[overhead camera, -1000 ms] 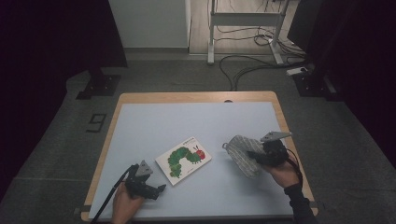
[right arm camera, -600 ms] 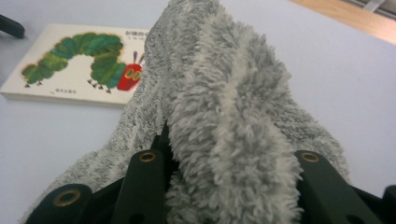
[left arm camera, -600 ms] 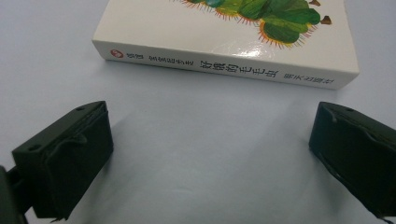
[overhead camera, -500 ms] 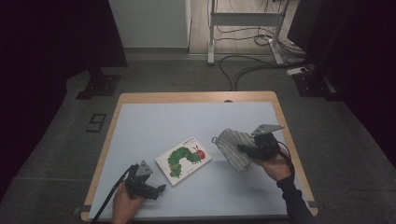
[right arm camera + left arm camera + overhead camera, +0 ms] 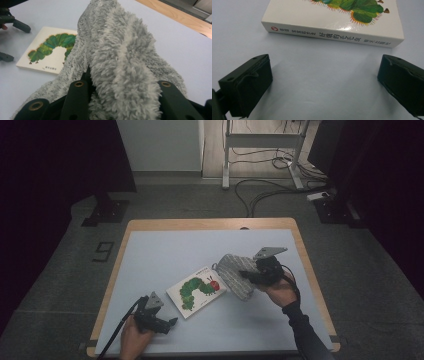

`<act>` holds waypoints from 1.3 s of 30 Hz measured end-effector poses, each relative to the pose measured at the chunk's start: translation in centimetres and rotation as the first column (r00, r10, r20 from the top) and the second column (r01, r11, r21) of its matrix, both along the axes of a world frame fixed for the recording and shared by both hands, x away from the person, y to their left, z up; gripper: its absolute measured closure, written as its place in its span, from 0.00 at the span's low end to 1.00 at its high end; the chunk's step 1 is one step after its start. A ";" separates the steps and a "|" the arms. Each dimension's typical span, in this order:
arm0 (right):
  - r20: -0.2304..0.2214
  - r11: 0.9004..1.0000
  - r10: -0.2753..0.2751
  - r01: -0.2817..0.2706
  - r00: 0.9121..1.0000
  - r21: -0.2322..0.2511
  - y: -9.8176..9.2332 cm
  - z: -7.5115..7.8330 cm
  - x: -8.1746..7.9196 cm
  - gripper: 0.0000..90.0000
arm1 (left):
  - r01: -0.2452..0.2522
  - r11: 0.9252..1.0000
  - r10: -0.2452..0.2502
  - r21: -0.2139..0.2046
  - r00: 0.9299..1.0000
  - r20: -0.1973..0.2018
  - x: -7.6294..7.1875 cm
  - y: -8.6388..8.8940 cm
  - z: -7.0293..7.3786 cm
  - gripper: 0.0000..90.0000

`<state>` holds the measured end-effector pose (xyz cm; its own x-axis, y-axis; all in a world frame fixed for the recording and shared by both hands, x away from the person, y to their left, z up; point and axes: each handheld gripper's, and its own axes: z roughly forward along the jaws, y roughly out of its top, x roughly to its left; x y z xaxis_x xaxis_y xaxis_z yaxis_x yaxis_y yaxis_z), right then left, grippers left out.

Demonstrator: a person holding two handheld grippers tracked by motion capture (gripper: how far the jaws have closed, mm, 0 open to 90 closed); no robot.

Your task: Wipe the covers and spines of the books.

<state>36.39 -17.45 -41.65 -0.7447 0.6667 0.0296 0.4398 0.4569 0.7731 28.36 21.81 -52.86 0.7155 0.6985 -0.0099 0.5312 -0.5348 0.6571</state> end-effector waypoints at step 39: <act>-0.048 0.994 0.086 -0.089 0.995 -0.062 7.8 -6.7 2.9 0.68 | -0.001 1.000 0.001 -0.001 1.000 0.001 0.0 0.0 0.0 0.00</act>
